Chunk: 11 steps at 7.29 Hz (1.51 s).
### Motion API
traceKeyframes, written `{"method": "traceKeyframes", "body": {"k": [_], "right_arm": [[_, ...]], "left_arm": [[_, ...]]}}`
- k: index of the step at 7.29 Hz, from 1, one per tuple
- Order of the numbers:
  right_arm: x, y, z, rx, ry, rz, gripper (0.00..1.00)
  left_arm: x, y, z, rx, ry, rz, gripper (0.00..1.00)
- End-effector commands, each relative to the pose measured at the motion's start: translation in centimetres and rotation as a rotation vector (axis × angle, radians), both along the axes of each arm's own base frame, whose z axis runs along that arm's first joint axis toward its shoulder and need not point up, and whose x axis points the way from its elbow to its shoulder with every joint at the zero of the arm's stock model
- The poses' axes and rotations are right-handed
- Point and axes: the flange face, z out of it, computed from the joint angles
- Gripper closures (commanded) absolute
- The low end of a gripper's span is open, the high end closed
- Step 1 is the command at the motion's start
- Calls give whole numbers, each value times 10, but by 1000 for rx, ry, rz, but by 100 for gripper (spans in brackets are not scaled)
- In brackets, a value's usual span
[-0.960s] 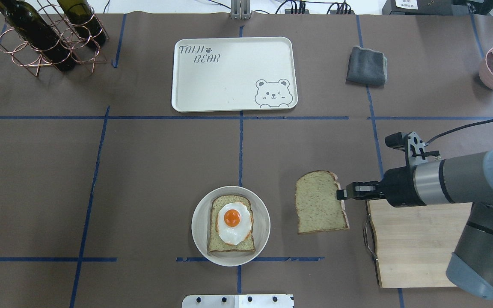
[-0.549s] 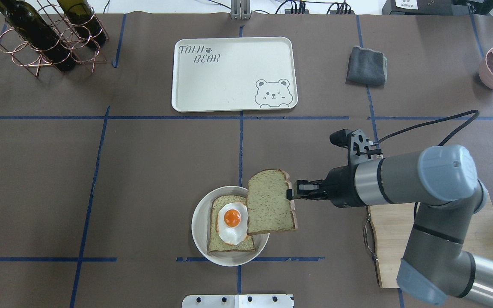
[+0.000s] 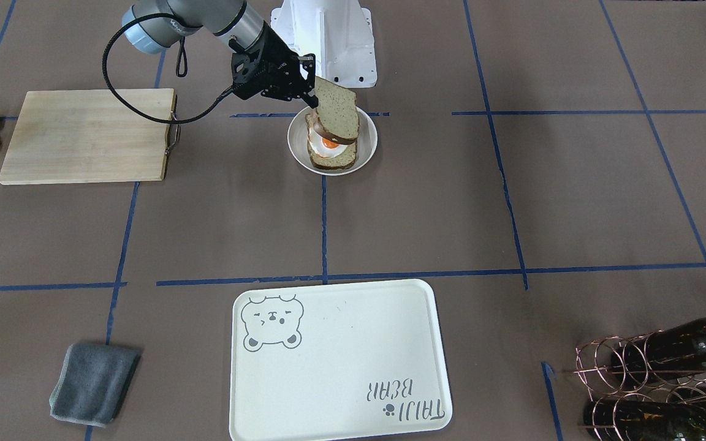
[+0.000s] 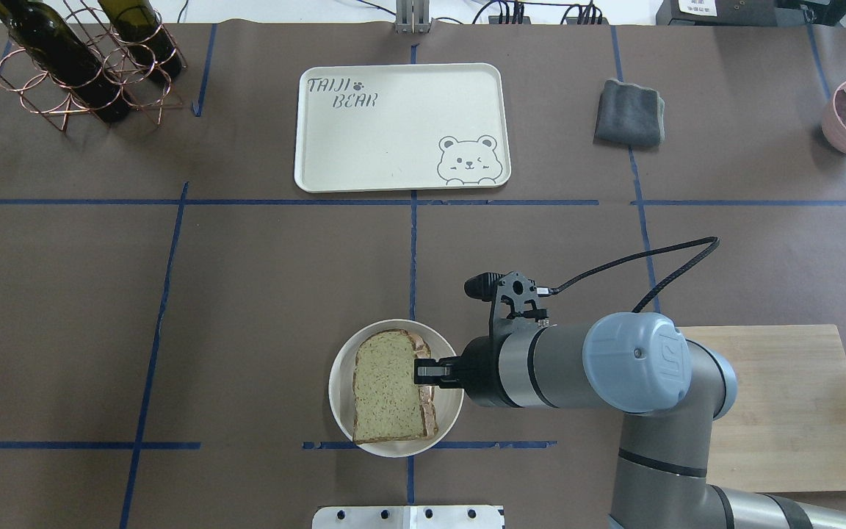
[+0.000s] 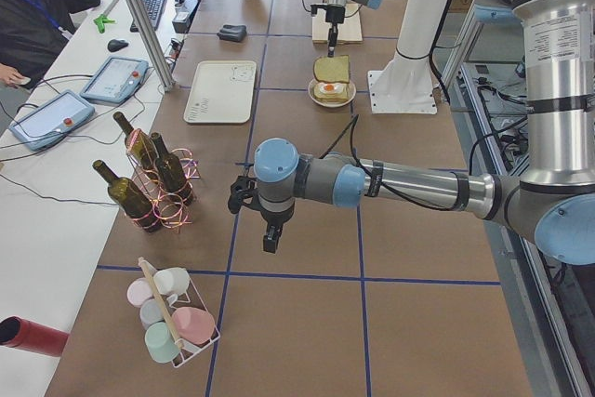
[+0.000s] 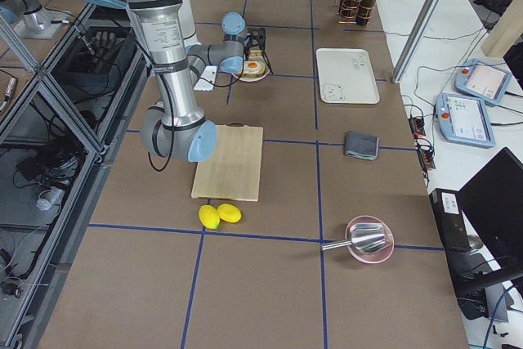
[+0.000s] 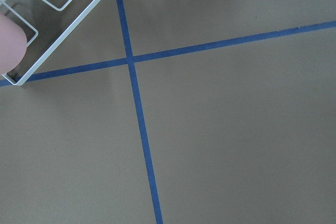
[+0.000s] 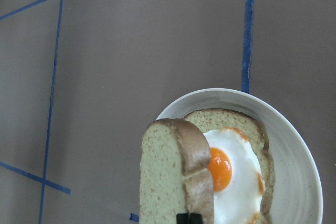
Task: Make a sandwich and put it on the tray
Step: 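Lower the bread onto the fried egg toast and open the right gripper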
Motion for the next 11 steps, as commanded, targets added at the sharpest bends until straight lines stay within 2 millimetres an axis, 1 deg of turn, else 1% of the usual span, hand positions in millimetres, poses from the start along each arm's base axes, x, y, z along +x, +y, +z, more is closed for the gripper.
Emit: {"method": "traceKeyframes", "body": {"k": [1,5,6,7,8,9,10,11], "right_arm": [[-10,-1,12,1,33,0,100],[-21,-7,26,-3,69,35,100],[-27,-6,31,-1,81,51,74],[-26,-5,32,-3,83,55,32],[-26,-6,32,-4,83,57,5],[-24,-7,32,-4,82,58,0],[-21,-11,34,-7,90,61,0],[-10,-33,38,-32,173,78,0]], "left_arm": [[0,0,0,1,0,0,0],[0,0,0,1,0,0,0],[0,0,-1,2,0,0,0],[0,0,-2,4,0,0,0],[0,0,-2,4,0,0,0],[0,0,-1,2,0,0,0],[0,0,0,-1,0,0,0],[0,0,0,1,0,0,0]]}}
